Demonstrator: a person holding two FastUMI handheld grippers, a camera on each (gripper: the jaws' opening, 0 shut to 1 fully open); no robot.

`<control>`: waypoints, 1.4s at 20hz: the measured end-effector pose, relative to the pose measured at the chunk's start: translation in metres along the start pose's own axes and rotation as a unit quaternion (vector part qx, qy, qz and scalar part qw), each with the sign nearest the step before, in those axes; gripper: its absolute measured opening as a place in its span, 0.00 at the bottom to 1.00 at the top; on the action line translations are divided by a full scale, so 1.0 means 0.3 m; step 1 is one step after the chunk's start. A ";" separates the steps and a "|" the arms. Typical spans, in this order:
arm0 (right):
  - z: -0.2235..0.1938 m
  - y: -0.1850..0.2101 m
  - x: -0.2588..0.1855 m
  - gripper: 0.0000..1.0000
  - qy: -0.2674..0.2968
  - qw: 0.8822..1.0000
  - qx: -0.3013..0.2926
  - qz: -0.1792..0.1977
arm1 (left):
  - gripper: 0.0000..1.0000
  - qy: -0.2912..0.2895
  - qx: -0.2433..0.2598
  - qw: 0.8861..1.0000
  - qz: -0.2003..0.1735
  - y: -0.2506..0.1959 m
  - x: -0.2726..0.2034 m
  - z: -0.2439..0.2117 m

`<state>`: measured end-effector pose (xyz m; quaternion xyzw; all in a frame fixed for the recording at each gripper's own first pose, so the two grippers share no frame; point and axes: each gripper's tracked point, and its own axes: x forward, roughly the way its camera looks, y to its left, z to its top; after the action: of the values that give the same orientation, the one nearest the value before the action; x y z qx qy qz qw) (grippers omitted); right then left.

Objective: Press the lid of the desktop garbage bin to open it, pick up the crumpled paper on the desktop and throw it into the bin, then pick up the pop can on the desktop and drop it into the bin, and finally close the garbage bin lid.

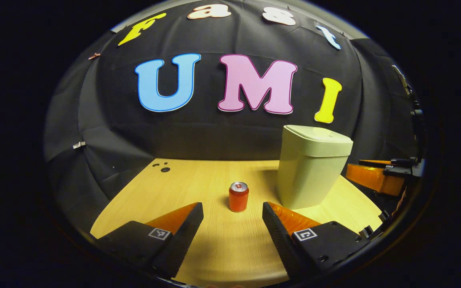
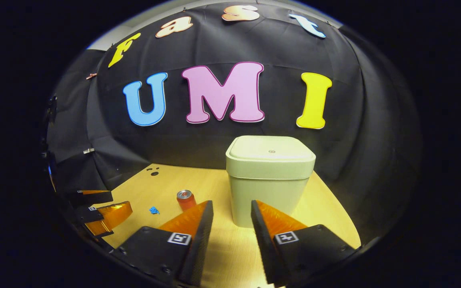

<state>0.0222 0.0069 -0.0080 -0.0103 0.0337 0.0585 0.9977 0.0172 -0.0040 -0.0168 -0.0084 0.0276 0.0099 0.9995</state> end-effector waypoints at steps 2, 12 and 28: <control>0.000 -0.013 0.001 0.45 0.000 1.000 -0.004 -0.007 | 0.96 0.000 -0.002 1.000 0.001 0.002 0.000 -0.005; -0.093 -0.003 -0.005 0.05 0.048 0.998 0.032 0.019 | 0.96 0.010 -0.004 1.000 0.000 -0.008 -0.005 -0.028; 0.127 -0.039 0.057 0.05 0.000 0.999 -0.007 0.045 | 0.96 0.021 0.005 1.000 0.002 -0.025 -0.004 -0.050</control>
<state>0.0431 -0.0019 0.0289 -0.0157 0.0341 0.1036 0.9939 0.0153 -0.0117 -0.0316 -0.0037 0.0488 0.0116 0.9987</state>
